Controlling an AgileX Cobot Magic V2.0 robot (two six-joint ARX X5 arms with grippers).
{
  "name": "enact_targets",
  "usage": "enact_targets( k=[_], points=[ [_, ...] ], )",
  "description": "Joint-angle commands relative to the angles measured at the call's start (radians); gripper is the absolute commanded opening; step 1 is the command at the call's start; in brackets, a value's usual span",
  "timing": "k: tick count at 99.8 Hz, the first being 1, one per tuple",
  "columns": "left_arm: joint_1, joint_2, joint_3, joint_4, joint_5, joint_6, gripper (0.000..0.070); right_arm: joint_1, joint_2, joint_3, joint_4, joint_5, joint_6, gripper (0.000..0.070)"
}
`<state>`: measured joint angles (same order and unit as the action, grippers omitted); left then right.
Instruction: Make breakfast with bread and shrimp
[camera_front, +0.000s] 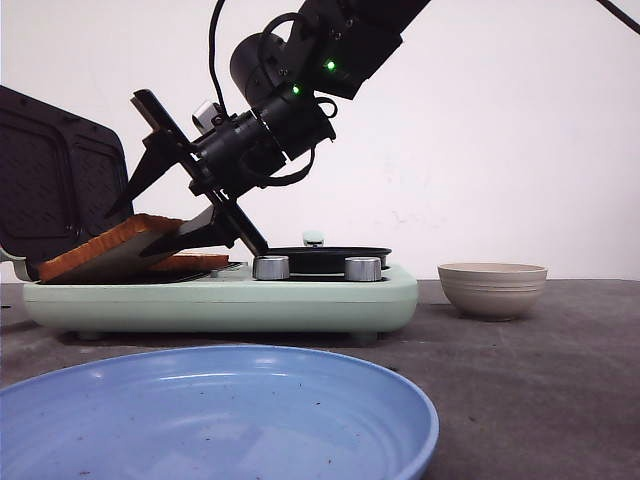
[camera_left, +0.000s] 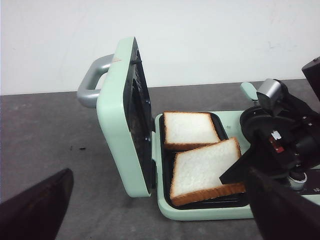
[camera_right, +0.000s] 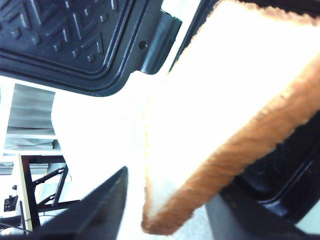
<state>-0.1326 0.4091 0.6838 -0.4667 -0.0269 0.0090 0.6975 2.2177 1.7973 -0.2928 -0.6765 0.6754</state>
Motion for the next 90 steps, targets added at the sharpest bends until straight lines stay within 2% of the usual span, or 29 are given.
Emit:
enact_targets(
  k=[1, 22, 35, 61, 90],
  points=[
    [0.002, 0.0, 0.007, 0.011, 0.001, -0.002, 0.0678, 0.005, 0.03, 0.047, -0.029, 0.017, -0.034, 0.0348],
    [0.002, 0.0, 0.007, 0.011, 0.001, -0.002, 0.0678, 0.008, 0.03, 0.171, -0.257, 0.137, -0.17, 0.0348],
    [0.002, 0.0, 0.007, 0.011, 0.001, -0.002, 0.0678, 0.008, 0.03, 0.233, -0.351, 0.163, -0.222, 0.0347],
    [0.002, 0.0, 0.007, 0.011, 0.001, -0.002, 0.0678, 0.011, 0.03, 0.247, -0.415, 0.188, -0.244, 0.0347],
    [0.001, 0.0, 0.007, 0.011, 0.001, -0.002, 0.0678, 0.027, 0.03, 0.247, -0.4, 0.189, -0.251, 0.0347]
  ],
)
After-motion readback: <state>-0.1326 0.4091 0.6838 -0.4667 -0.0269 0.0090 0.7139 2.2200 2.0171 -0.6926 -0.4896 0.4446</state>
